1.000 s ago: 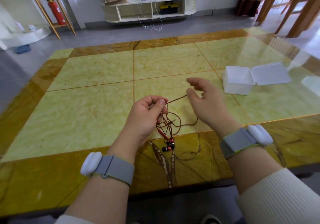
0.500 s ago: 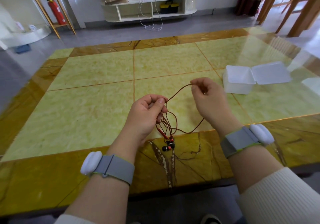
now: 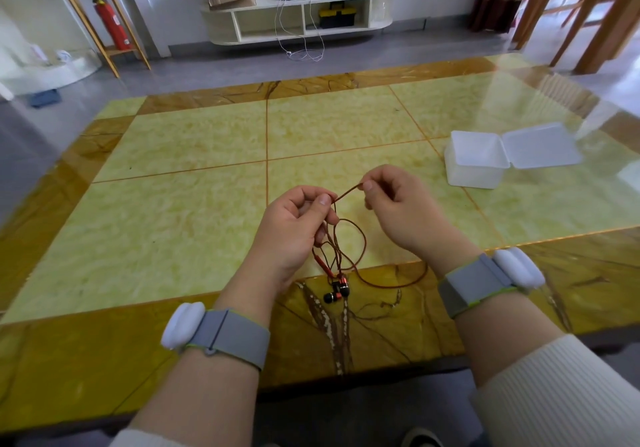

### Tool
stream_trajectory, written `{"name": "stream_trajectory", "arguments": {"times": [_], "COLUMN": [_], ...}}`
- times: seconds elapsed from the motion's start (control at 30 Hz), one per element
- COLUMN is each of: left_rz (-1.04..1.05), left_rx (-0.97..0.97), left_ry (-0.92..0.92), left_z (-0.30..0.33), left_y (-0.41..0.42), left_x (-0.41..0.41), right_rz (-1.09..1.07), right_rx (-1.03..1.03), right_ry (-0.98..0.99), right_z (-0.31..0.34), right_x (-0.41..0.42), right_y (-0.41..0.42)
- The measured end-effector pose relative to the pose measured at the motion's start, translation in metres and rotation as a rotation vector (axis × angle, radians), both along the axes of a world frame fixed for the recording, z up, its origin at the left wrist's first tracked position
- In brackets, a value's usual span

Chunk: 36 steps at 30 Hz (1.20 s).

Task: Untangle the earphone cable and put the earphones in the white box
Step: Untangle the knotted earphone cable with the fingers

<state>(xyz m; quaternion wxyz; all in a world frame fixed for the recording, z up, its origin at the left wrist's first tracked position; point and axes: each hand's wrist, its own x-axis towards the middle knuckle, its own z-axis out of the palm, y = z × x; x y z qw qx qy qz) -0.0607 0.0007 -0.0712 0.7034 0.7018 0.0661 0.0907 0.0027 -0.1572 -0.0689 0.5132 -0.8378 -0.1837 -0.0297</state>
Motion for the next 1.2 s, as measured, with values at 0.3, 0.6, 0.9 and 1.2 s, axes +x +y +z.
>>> {"name": "stream_trajectory", "arguments": {"times": [0.3,0.6,0.9,1.2], "left_rz": [0.046,0.110,0.137,0.239], "left_rx": [-0.045,-0.115,-0.147,-0.199], "left_ry": [0.035,0.084,0.080,0.054], "left_z": [0.003,0.004,0.005,0.006], "left_y": [0.001,0.001,0.001,0.003], "left_x": [0.000,0.001,0.001,0.003], "right_rz": [0.045,-0.420,-0.271,0.431], "right_rx": [-0.023,-0.009,-0.372,-0.556], "right_ry": [0.032,0.089,0.023,0.218], "right_z": [0.005,-0.004,-0.006,0.003], "right_x": [-0.002,0.015,0.006,-0.014], "right_y": [0.000,-0.013,-0.011,0.001]}}
